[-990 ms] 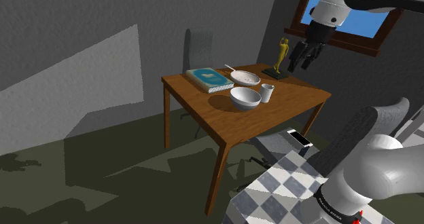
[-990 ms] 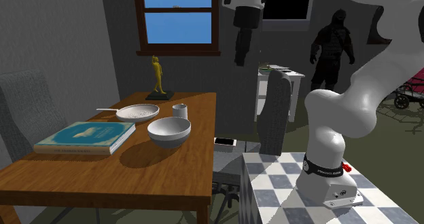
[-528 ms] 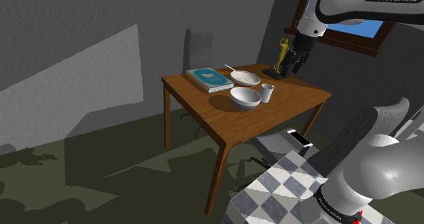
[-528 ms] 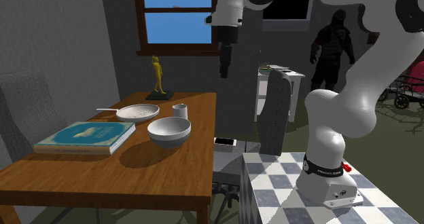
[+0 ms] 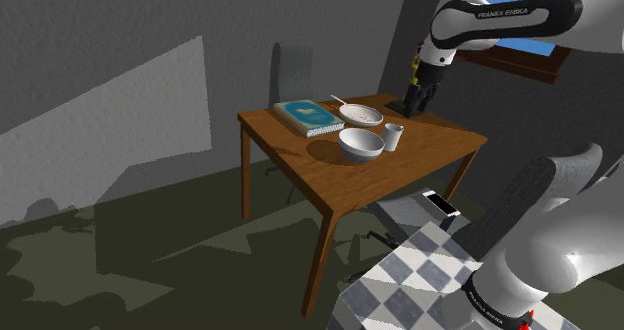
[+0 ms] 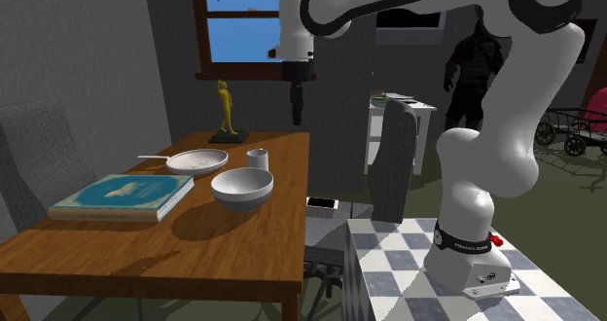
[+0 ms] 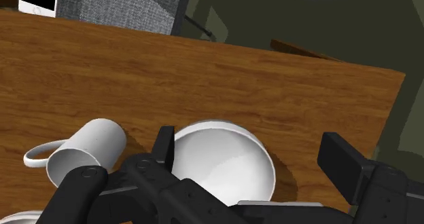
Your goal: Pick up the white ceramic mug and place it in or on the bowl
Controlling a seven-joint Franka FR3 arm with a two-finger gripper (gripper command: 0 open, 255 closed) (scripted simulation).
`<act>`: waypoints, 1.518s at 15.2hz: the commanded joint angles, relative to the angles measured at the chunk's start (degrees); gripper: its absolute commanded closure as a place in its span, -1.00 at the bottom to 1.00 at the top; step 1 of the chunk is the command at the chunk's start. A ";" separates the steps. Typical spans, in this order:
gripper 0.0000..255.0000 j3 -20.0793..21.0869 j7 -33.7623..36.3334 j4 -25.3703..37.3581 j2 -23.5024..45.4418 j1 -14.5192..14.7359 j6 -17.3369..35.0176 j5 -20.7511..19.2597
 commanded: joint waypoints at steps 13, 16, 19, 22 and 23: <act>-1.00 -6.42 -18.17 20.89 32.60 -3.31 4.95 6.47; -1.00 -6.31 -21.44 27.68 40.17 -5.29 4.28 8.26; -1.00 -5.80 -24.20 35.56 47.97 -7.62 2.89 9.74; -1.00 -5.62 -24.56 35.39 49.17 -8.00 4.11 9.95; -1.00 -5.60 -24.59 34.78 49.29 -8.02 4.83 9.99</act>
